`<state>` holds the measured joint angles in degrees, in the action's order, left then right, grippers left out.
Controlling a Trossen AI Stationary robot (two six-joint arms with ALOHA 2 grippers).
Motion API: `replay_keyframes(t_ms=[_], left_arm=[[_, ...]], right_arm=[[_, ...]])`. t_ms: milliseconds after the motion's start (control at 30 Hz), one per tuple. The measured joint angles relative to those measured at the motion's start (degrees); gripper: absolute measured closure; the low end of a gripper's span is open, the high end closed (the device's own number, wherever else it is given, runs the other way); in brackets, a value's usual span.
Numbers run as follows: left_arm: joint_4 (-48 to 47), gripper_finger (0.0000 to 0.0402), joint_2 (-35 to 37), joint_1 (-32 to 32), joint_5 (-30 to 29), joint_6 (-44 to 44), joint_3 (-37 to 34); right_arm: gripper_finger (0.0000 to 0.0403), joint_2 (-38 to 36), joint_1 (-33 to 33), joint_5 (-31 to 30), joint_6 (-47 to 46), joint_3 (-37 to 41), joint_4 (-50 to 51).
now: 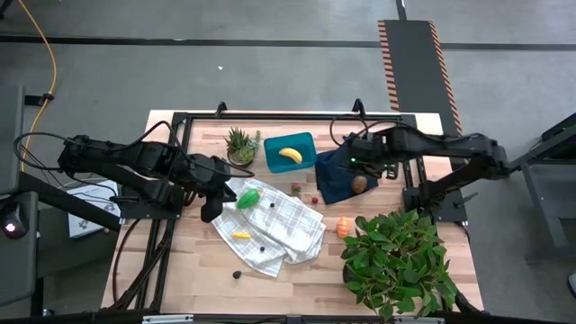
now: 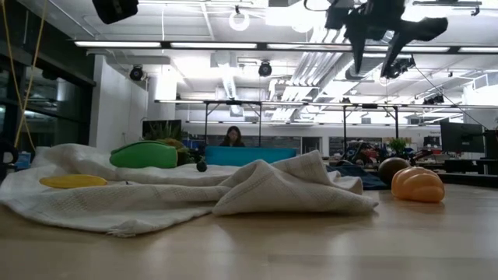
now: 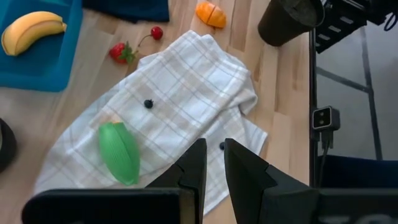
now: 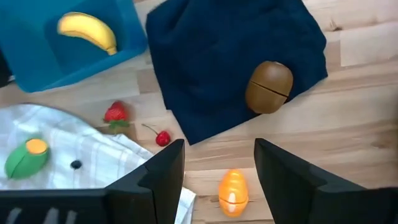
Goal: Pick and placing Produce into tupperware
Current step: Put the kiwi into the blue bin
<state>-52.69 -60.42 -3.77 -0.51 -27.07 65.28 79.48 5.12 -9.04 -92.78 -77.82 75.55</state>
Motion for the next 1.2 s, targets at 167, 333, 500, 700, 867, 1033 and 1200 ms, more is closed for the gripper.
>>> replay_keyframes(t_ms=[167,333,500,700,867,1033,1200], left_arm=[[0.0,0.0355,0.0,0.0,0.0,1.2,0.0],[0.0,0.0355,0.0,0.0,-0.1,1.6,0.0],[0.0,0.0355,0.0,0.0,-0.1,1.6,0.0],[0.0,0.0355,0.0,0.0,-0.1,1.6,0.0],[0.0,0.0355,0.0,0.0,-0.1,1.5,0.0],[0.1,0.0355,0.0,0.0,-0.1,1.4,0.0],[0.2,0.0355,0.0,0.0,-0.1,1.3,0.0]], right_arm=[[0.0217,4.3,1.6,2.1,-1.4,0.0,-0.9],[0.0217,7.7,2.4,2.6,-0.9,0.0,-2.3],[0.0216,9.1,2.4,2.6,-0.9,0.0,-2.0],[0.0182,9.2,2.4,2.6,-1.3,0.0,-1.1],[0.0143,9.2,2.4,2.6,-1.3,0.0,0.2],[0.0128,9.2,2.4,2.6,-1.3,0.0,0.3],[0.0128,9.2,2.3,2.6,-0.7,0.0,0.3]])
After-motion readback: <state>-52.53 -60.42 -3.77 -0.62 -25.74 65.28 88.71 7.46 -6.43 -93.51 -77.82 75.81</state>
